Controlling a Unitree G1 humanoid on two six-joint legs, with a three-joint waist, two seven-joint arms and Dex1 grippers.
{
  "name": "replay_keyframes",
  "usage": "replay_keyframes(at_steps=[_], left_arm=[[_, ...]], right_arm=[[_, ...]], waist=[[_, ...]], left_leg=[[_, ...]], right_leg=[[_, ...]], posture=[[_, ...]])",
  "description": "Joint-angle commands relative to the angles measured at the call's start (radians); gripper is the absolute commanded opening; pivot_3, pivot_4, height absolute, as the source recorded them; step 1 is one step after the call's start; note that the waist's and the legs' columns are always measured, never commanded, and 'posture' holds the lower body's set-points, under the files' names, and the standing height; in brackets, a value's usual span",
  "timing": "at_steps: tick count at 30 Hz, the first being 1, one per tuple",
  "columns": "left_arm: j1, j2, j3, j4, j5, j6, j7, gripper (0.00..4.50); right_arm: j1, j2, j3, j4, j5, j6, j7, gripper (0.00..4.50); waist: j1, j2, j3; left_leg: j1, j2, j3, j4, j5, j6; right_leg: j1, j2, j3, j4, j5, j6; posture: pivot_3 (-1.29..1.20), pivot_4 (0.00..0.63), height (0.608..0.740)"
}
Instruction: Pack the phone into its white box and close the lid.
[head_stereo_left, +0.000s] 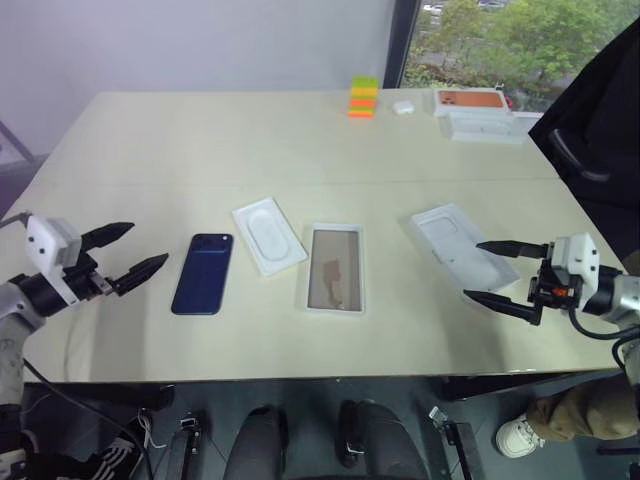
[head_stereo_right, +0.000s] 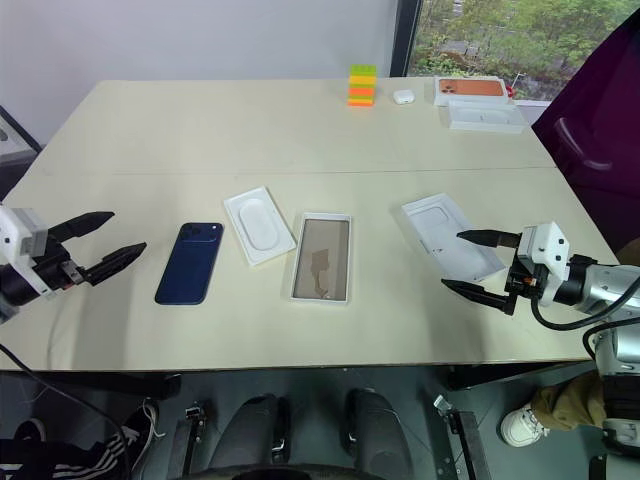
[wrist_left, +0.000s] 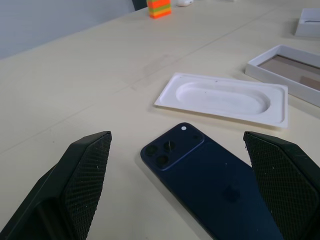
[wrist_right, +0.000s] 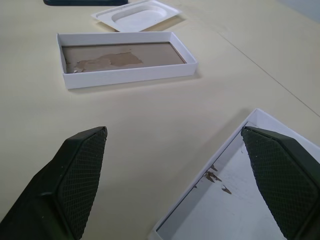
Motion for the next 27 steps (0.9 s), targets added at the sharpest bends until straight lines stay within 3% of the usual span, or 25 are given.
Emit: replay_keyframes(at_steps=[1, 27], left_arm=[[-0.024, 0.014, -0.006, 0.004, 0.011, -0.016, 0.005, 4.45], [-0.027, 0.022, -0.011, -0.008, 0.002, 0.021, 0.005, 4.45]], right_arm=[[-0.017, -0.004, -0.017, -0.01, 0.011, -0.014, -0.006, 4.5], [-0.029, -0.022, -0.028, -0.007, 0.005, -0.008, -0.025, 4.5]], waist=[[0.0, 0.0, 0.0], [0.0, 0.0, 0.0]], left_leg=[[0.0, 0.0, 0.0, 0.0, 0.0, 0.0], [0.0, 0.0, 0.0, 0.0, 0.0, 0.0]], right_leg=[[0.0, 0.0, 0.0, 0.0, 0.0, 0.0], [0.0, 0.0, 0.0, 0.0, 0.0, 0.0]], posture=[[0.0, 0.15, 0.74], [0.0, 0.15, 0.74]])
